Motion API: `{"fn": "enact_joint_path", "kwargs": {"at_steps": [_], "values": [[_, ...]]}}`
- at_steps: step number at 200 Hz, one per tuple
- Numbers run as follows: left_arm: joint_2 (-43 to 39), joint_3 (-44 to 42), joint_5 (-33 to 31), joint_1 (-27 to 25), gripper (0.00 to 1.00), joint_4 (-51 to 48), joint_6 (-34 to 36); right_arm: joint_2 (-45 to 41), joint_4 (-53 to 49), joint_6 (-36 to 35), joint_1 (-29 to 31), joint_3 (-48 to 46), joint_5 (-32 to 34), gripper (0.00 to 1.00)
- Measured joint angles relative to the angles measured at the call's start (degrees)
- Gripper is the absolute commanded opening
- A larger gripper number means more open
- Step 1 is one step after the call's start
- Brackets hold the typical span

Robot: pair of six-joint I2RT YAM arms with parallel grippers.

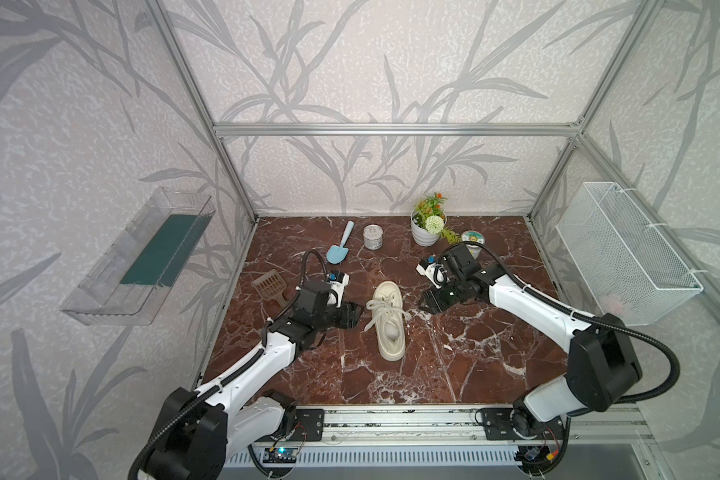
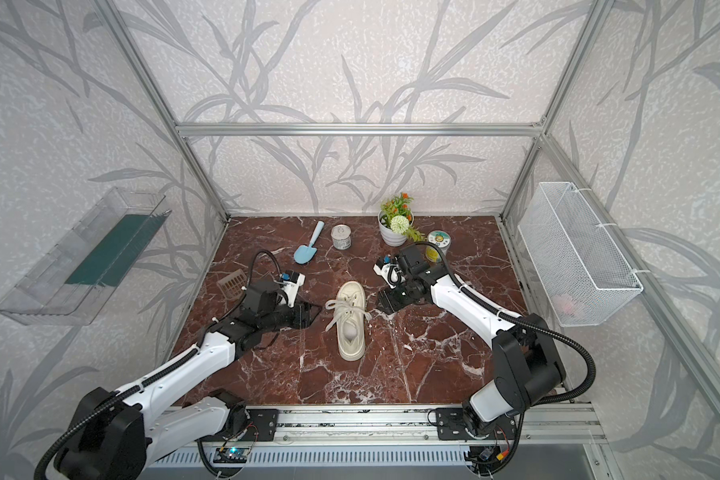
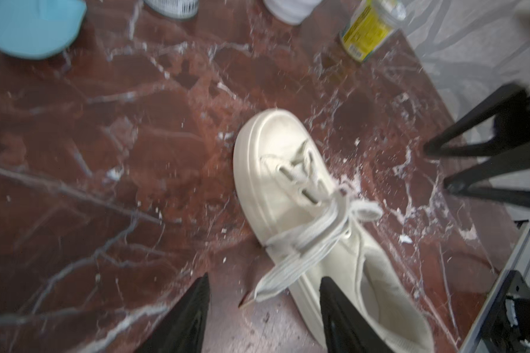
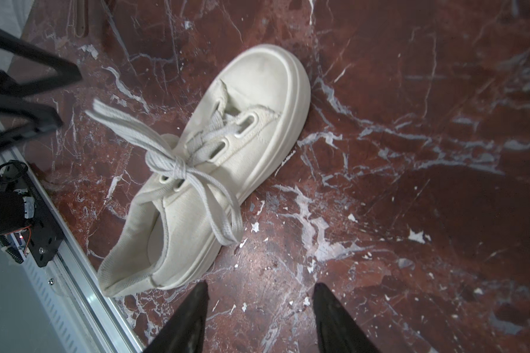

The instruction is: Tie the shoes

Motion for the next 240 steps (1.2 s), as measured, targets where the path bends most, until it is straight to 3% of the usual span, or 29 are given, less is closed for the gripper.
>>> {"fn": "enact_joint_path", "kwargs": {"at_steps": [47,162,240], "values": [[2.6,-5.2,2.1,-0.2,0.62,3.4,-1.5,6.0,-2.7,-3.9,1.8,7.7,-0.9,0.56],[12.7,-8.6,4.0,-2.2,0.62,21.4,7.0,13.3,-9.3,-7.6,3.0,17.5,-1.2,0.56],[20.1,-10.4,7.0,-2.5,0.47,31.6,7.6,14.3,-10.8,-8.3,4.5,18.9,-2.4,0.56]]}}
